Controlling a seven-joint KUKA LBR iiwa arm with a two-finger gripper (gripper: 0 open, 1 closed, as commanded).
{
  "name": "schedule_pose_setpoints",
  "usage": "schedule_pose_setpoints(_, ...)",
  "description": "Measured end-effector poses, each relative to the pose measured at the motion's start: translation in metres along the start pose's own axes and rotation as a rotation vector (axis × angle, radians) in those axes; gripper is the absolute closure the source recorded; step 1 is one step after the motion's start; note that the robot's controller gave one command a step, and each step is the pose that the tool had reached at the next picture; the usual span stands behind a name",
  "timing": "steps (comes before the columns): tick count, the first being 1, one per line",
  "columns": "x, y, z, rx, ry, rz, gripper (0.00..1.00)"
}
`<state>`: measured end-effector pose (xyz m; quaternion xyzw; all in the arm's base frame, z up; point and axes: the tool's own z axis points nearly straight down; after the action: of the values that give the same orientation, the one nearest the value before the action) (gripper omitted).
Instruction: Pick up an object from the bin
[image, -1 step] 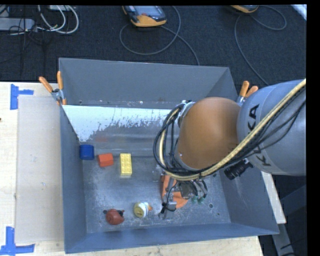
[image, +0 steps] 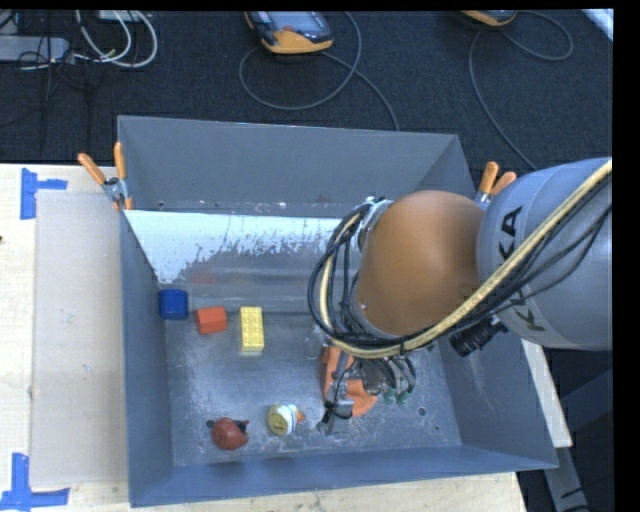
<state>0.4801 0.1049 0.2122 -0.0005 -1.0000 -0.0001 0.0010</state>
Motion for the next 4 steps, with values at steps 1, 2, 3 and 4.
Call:
schedule_pose_setpoints(1,0.001,-0.013,0.017,-0.001,-0.004,-0.070,0.00)
schedule_pose_setpoints(2,0.000,-0.061,0.050,0.000,0.004,-0.230,0.00)
schedule_pose_setpoints(3,-0.018,-0.091,0.030,-0.002,-0.001,-0.251,0.00)
schedule_pose_setpoints(4,-0.026,-0.087,0.055,0.001,0.000,-0.357,0.00)
